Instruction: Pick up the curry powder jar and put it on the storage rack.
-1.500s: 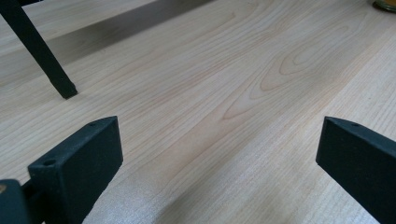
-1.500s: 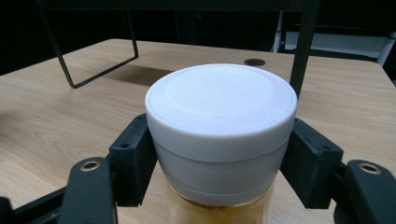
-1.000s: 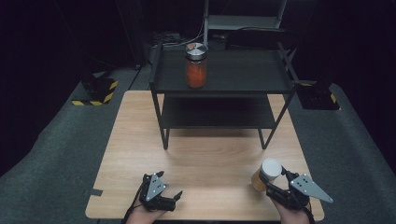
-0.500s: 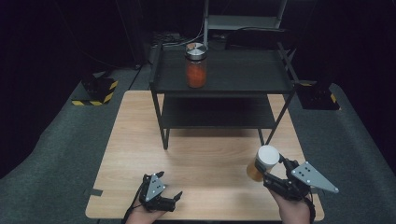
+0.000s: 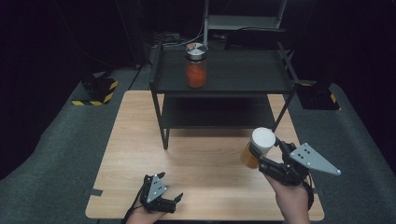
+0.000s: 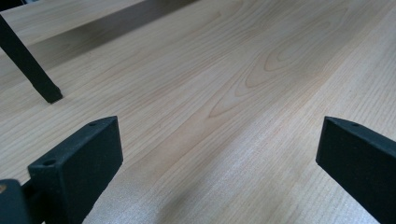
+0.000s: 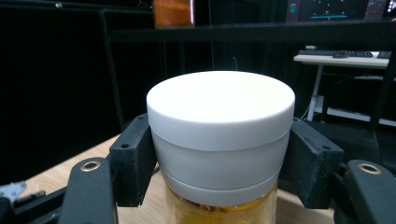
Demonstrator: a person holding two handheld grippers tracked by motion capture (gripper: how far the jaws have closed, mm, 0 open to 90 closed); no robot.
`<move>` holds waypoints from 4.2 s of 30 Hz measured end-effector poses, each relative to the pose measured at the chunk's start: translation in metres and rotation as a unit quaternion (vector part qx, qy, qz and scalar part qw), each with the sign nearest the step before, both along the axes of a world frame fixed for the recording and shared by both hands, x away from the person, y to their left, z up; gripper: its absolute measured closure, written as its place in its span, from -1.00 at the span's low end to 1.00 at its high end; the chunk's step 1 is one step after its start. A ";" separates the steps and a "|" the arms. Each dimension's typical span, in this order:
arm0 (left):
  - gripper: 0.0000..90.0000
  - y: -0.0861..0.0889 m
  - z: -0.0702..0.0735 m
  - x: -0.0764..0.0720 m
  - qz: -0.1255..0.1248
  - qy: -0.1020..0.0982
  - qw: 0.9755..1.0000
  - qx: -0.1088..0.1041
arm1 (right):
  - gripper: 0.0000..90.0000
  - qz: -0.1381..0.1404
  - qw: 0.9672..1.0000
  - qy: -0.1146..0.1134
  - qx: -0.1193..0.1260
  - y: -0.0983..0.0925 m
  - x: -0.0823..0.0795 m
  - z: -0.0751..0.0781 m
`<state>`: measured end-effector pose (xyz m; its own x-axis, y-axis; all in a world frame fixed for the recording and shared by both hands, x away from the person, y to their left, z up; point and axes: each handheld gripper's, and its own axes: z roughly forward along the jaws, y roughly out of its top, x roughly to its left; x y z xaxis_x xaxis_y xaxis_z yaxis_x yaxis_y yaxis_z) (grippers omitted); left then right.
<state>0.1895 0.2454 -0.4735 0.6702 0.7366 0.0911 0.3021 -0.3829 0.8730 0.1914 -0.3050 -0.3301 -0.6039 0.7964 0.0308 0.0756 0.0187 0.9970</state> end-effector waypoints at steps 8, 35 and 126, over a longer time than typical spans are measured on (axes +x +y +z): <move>-0.98 0.000 0.000 0.000 -0.003 -0.001 1.000 0.002 | -0.25 0.000 1.000 -0.010 -0.003 0.009 0.008 0.021; -0.98 0.002 -0.001 -0.001 -0.009 0.001 1.000 -0.008 | -0.25 -0.021 0.998 -0.056 0.005 0.036 0.045 0.103; -0.98 0.003 0.000 -0.003 -0.017 0.003 1.000 -0.005 | -1.00 -0.082 0.996 -0.039 0.015 0.077 0.127 0.118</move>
<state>0.1869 0.2483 -0.4738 0.6952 0.7143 0.0806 0.2935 -0.3843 0.8753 0.3183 -0.2284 -0.2117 -0.4665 0.8844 0.0139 -0.0028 -0.0172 0.9998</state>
